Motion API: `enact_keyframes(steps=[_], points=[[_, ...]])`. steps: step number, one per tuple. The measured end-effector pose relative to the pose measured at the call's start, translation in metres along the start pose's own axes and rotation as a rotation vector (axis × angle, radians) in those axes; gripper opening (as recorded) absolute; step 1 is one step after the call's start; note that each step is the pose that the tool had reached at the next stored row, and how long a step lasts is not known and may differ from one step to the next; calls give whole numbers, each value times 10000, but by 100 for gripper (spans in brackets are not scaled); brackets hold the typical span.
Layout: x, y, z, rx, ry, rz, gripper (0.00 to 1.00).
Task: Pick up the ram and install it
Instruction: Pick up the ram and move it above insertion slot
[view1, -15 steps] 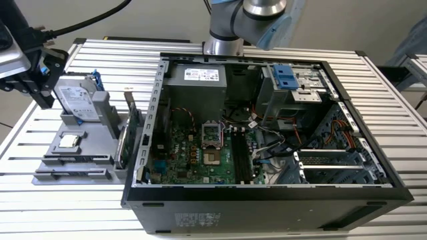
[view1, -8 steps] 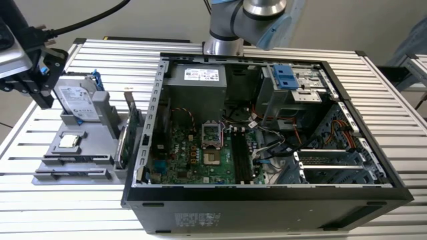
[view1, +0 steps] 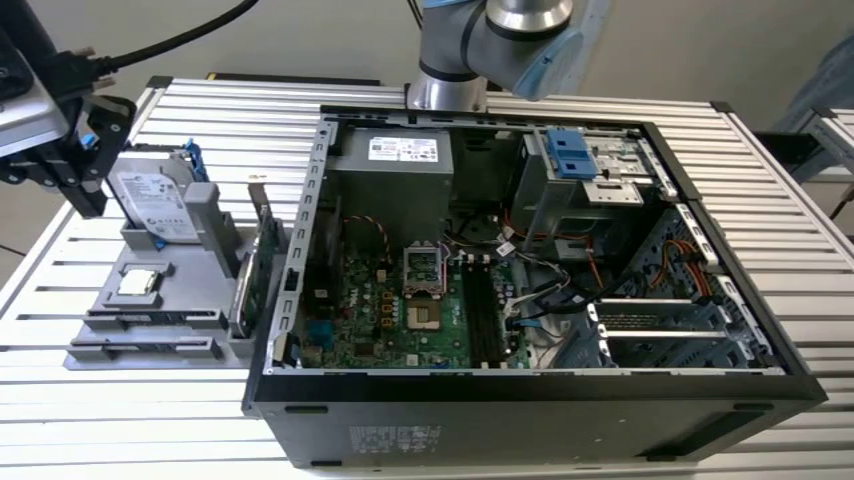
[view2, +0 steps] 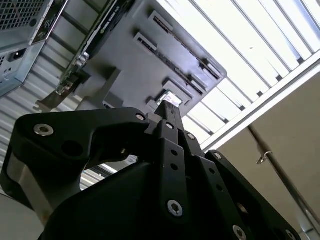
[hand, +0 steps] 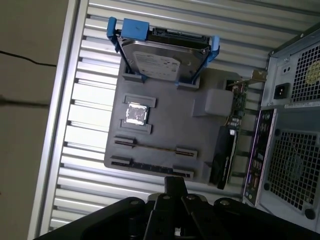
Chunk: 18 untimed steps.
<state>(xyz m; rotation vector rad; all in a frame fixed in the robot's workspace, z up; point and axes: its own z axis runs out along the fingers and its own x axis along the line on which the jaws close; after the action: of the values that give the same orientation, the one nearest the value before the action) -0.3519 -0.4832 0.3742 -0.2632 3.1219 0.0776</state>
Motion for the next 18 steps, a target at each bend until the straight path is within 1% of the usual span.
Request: enact_keyframes(steps=[18], points=[[1,0,0,-7,28,-590,0]])
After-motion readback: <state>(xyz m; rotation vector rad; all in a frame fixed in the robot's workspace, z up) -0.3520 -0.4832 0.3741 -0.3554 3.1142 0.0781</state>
